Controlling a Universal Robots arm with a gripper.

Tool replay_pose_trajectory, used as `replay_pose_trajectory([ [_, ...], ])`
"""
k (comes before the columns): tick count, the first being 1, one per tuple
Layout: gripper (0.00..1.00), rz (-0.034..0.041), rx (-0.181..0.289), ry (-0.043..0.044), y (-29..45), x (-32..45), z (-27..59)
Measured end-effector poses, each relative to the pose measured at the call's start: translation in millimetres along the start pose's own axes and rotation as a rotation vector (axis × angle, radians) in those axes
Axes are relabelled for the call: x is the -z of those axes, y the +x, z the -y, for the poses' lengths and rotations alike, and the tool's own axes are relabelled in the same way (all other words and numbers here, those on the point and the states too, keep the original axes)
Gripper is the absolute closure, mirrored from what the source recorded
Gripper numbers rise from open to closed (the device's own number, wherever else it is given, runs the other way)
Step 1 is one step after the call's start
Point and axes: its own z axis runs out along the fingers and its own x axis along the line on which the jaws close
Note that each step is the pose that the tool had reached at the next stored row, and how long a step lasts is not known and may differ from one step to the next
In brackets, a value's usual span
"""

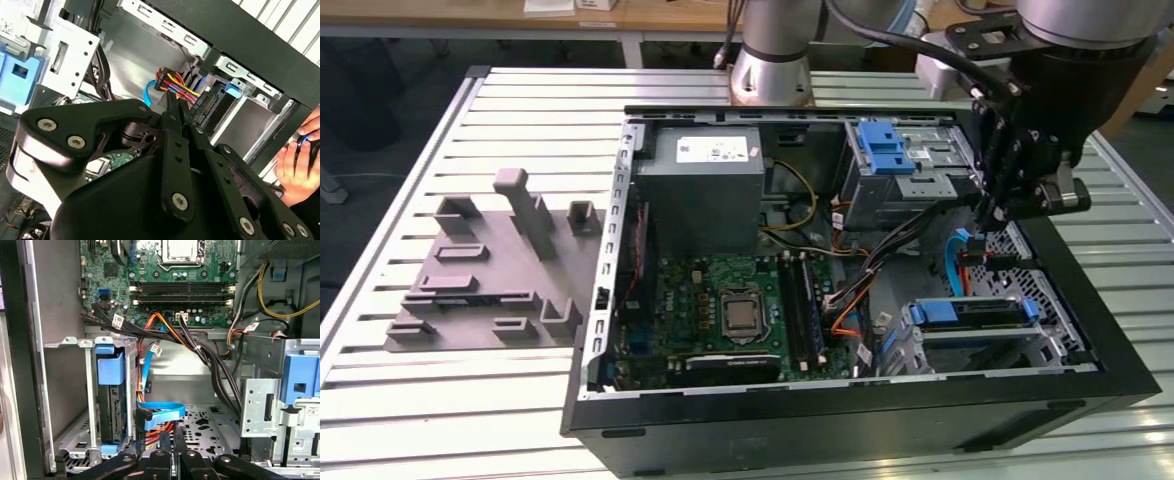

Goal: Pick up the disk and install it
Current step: 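Insert the first disk wire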

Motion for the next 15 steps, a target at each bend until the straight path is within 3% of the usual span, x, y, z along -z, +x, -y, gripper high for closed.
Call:
replay_pose_trajectory([
  [2,0.83,-0.0117,0.002,0.0002,0.7,0.1,0.1],
  [7,0.83,-0.0501,0.008,0.0009,0.8,-0.1,0.2],
  [9,0.83,-0.0535,0.009,0.0010,1.0,-0.3,0.6],
  [15,0.83,-0.0538,0.008,0.0010,4.0,-2.4,2.0],
])
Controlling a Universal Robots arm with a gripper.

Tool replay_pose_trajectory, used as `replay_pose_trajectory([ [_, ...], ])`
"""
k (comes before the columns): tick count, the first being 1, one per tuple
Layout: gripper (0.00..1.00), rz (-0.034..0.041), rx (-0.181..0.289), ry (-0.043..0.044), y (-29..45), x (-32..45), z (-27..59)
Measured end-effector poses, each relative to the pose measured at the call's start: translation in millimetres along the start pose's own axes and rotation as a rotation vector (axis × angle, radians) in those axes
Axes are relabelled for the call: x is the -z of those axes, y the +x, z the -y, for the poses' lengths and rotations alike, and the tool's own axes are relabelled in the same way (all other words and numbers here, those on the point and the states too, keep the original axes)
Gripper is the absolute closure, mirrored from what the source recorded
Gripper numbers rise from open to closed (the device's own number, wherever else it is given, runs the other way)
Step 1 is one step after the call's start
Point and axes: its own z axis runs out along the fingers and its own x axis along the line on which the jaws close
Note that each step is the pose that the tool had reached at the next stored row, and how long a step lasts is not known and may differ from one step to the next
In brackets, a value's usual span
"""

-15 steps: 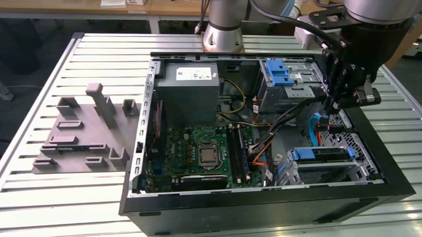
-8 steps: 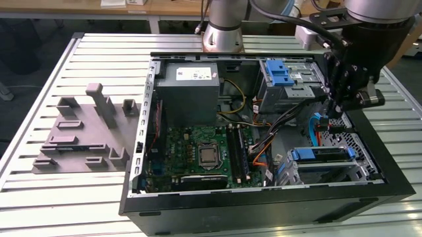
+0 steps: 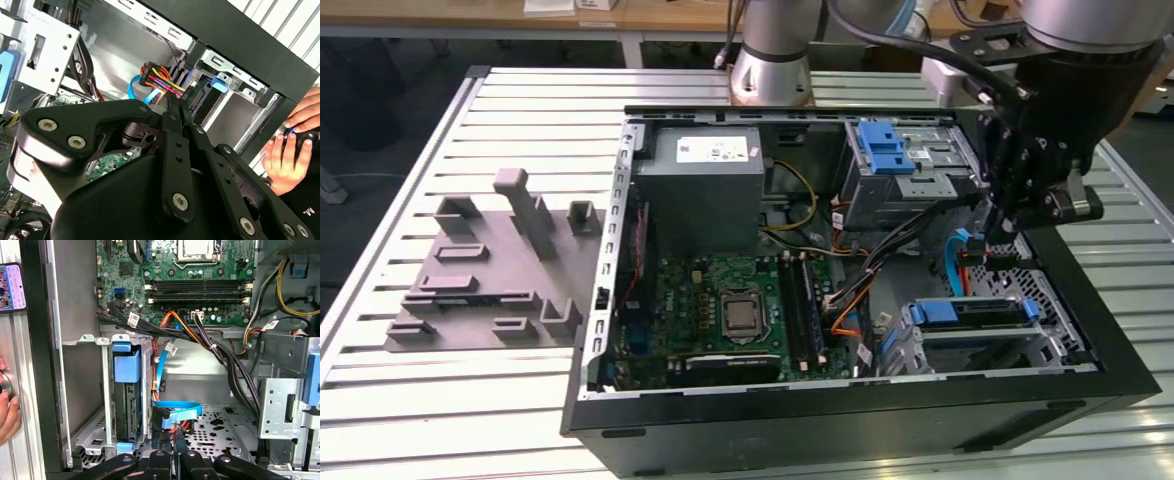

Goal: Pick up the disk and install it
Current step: 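Insert the first disk wire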

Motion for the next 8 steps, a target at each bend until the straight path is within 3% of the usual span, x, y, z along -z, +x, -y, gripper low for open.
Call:
replay_pose_trajectory([
  [8,0.83,-0.0023,0.000,0.0000,3.7,-1.5,-0.1],
])
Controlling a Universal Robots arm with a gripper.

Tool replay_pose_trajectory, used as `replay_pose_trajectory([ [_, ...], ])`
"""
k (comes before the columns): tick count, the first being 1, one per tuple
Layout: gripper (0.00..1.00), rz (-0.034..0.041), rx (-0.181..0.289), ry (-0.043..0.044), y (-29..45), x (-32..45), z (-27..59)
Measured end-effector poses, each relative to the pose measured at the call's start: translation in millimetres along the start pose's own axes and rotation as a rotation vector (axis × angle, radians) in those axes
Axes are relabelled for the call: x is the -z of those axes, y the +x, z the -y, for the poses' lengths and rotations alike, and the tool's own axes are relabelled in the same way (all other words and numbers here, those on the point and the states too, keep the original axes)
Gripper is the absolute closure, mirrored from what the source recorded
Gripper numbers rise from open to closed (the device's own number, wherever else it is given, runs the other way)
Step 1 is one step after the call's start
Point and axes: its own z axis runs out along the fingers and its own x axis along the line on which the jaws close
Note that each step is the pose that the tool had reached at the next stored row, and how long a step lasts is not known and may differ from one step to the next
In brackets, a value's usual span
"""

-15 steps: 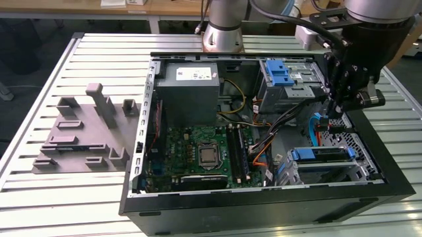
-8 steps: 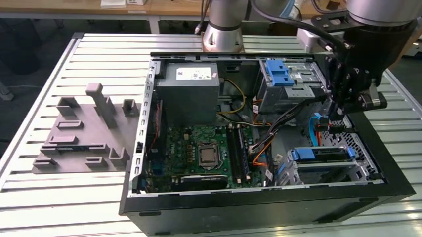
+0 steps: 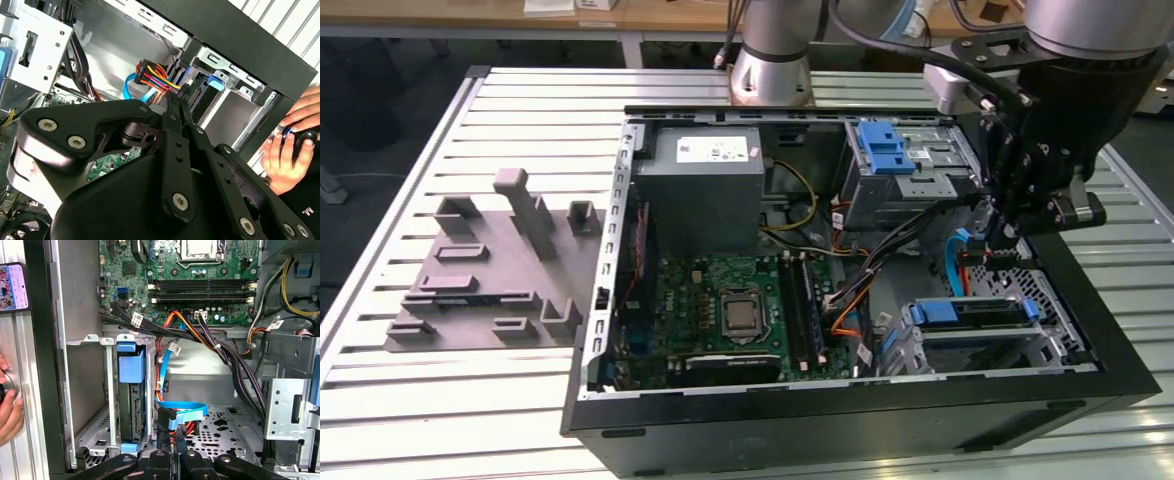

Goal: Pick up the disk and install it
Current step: 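Insert the first disk wire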

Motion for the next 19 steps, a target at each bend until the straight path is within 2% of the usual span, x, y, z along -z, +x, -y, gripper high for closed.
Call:
replay_pose_trajectory([
  [7,0.82,-0.0016,0.000,0.0000,0.0,-0.6,0.0],
  [8,0.75,-0.0022,0.000,0.0001,0.0,-0.8,0.0],
  [15,0.74,-0.0080,0.001,0.0002,-0.2,-2.7,-0.1],
  [16,0.68,-0.0088,0.001,0.0002,-0.2,-3.0,-0.1],
  [19,0.68,-0.0102,0.002,0.0002,-0.3,-4.1,-0.3],
])
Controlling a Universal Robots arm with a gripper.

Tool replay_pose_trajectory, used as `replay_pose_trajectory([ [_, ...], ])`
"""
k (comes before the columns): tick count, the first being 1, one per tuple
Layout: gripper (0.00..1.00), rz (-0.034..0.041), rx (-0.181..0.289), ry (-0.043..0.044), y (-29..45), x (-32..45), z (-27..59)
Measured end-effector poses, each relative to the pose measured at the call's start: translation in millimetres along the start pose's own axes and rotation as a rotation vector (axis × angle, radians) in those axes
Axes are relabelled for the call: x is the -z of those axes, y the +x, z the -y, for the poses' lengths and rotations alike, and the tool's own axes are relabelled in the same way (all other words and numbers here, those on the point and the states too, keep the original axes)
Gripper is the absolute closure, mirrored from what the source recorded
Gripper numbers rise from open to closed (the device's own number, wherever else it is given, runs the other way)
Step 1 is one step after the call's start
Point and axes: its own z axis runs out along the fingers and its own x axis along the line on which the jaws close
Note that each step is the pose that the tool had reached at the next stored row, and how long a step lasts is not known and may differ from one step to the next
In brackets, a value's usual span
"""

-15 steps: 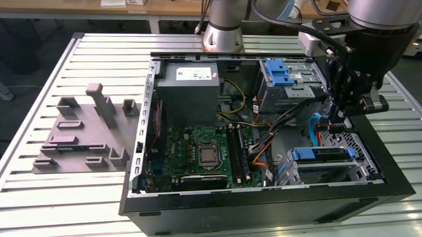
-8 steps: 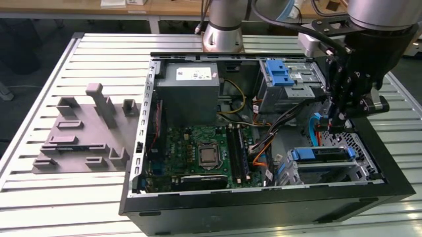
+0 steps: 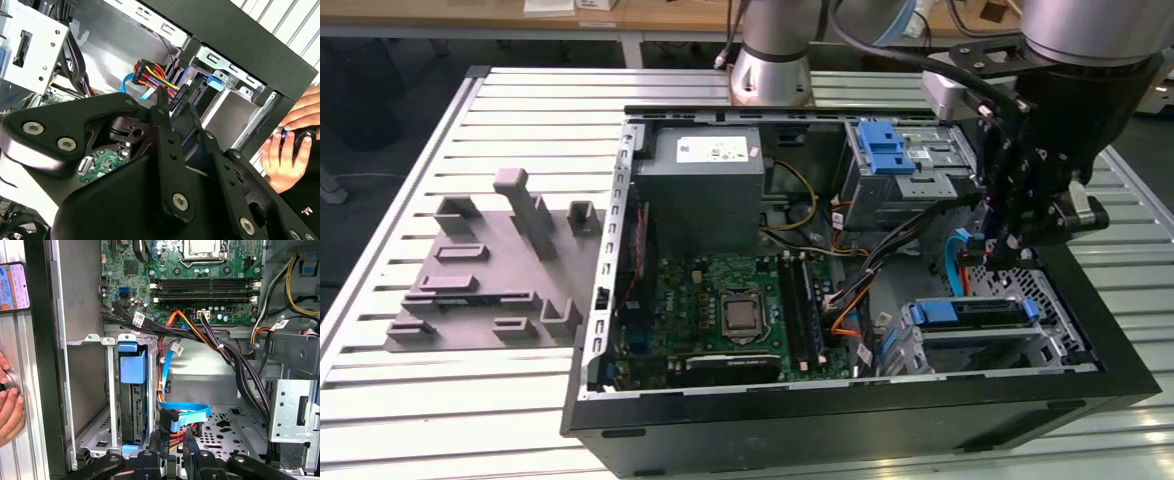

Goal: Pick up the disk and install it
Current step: 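Insert the first disk wire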

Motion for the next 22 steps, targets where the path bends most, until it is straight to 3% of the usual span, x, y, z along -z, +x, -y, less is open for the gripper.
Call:
replay_pose_trajectory([
  [22,0.68,-0.0022,0.000,0.0000,1.6,-5.4,-0.9],
])
